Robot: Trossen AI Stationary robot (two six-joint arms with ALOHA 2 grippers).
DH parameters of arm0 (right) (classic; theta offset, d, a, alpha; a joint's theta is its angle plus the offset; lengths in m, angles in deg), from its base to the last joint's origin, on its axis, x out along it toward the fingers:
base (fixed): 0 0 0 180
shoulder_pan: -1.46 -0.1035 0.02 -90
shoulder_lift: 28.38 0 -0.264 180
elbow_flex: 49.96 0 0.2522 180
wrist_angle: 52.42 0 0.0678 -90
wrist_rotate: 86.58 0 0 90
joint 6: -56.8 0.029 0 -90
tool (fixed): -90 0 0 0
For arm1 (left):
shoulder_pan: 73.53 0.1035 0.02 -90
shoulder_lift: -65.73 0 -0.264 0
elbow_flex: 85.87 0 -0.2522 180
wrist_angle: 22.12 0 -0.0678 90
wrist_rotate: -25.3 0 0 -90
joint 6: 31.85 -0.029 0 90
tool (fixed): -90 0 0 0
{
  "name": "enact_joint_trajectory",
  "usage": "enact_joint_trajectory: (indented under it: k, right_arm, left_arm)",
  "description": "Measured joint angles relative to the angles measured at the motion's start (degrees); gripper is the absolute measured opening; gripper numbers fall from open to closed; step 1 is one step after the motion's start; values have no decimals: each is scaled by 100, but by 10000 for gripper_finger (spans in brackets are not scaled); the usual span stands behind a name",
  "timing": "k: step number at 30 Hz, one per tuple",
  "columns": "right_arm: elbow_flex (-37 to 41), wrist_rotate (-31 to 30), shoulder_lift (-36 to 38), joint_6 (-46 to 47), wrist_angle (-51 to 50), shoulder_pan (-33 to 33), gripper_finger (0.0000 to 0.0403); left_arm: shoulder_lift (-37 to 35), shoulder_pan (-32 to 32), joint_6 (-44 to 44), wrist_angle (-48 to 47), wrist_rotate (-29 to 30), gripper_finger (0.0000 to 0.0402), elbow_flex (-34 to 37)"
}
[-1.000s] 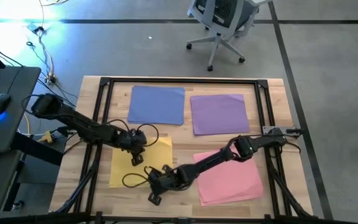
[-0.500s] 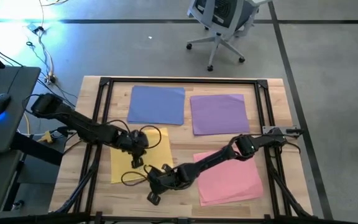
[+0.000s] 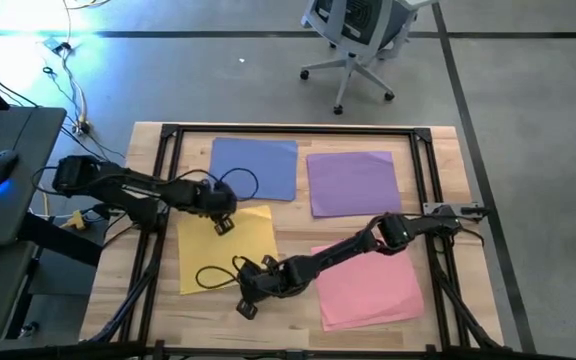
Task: Organize paper
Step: Adjust the yellow and pink papers
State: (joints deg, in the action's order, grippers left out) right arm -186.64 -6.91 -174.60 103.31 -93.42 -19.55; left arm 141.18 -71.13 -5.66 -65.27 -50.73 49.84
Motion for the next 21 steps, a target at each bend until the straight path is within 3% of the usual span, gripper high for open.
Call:
enact_joint_trajectory:
  k: [11, 16, 21]
  right_arm:
    - [0, 274, -2, -31, -37, -118, 0]
    - [0, 86, 114, 5, -262, -229, 0]
    - [0, -404, 553, 364, -1227, -219, 0]
  left_arm:
    - [262, -590, -464, 975, -676, 0, 73]
    - [182, -786, -377, 840, -686, 0, 12]
    - [-5, -1047, -369, 349, -544, 0, -451]
